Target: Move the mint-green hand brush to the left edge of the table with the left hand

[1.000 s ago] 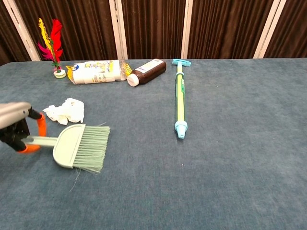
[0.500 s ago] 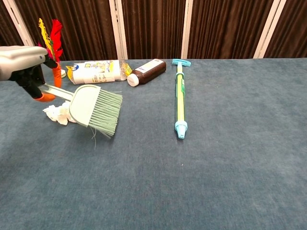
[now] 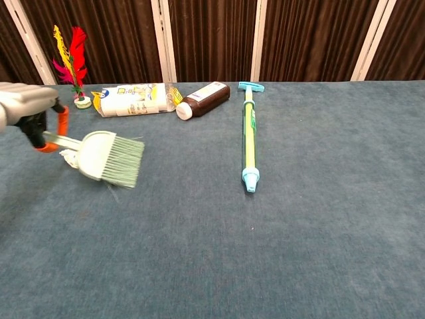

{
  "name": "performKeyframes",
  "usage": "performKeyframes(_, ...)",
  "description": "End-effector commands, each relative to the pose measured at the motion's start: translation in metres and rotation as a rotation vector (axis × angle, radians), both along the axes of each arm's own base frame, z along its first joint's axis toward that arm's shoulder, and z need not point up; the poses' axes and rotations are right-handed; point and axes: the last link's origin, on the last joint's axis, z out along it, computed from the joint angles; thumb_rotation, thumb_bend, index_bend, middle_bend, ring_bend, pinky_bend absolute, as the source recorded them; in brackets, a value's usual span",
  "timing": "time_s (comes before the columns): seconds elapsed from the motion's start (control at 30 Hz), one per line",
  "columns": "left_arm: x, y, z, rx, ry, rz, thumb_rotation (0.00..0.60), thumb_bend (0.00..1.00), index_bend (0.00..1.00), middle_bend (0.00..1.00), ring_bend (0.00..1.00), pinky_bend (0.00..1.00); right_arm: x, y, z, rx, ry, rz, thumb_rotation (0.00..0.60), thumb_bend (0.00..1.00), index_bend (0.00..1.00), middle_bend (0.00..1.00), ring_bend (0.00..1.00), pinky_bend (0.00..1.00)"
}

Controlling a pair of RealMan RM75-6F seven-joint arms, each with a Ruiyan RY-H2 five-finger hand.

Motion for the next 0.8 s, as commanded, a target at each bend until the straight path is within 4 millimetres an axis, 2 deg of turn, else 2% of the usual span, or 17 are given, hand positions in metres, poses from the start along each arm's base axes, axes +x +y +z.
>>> performKeyframes(0.03,-0.031,-0.007,0.025,0.042,0.04,0.042,0.6,0.75,0.78,1.0,1.0,1.0,0.0,0.002,0.0,0.002,0.003,0.001,0.6,0.38,0.0,0.0,0.0,0.0)
performKeyframes(0.2,-0.074,-0.016,0.08,0.142,0.083,0.108,0.6,0.75,0.78,1.0,1.0,1.0,0.001,0.004,0.002,-0.007,0.008,0.006,0.6,0.38,0.0,0.0,0.0,0.0)
performKeyframes(0.33,-0.11,-0.027,0.131,0.226,0.118,0.176,0.6,0.75,0.78,1.0,1.0,1.0,0.002,0.004,0.001,-0.008,0.014,0.009,0.6,0.38,0.0,0.0,0.0,0.0)
performKeyframes(0.43,-0.125,-0.031,0.161,0.294,0.08,0.201,0.6,0.75,0.78,1.0,1.0,1.0,0.002,0.004,0.0,-0.006,0.022,0.013,0.6,0.38,0.0,0.0,0.0,0.0)
performKeyframes(0.53,-0.118,-0.029,0.171,0.339,-0.009,0.168,0.6,0.75,0.78,1.0,1.0,1.0,0.003,0.003,0.0,-0.008,0.024,0.015,0.6,0.38,0.0,0.0,0.0,0.0)
performKeyframes(0.63,-0.095,-0.024,0.167,0.353,-0.124,0.086,0.6,0.75,0.78,1.0,1.0,1.0,0.004,0.002,-0.001,-0.006,0.026,0.018,0.6,0.38,0.0,0.0,0.0,0.0)
performKeyframes(0.8,-0.05,-0.016,0.13,0.267,-0.212,-0.021,0.6,0.75,0.78,1.0,1.0,1.0,0.004,0.001,-0.002,-0.003,0.026,0.017,0.6,0.38,0.0,0.0,0.0,0.0)
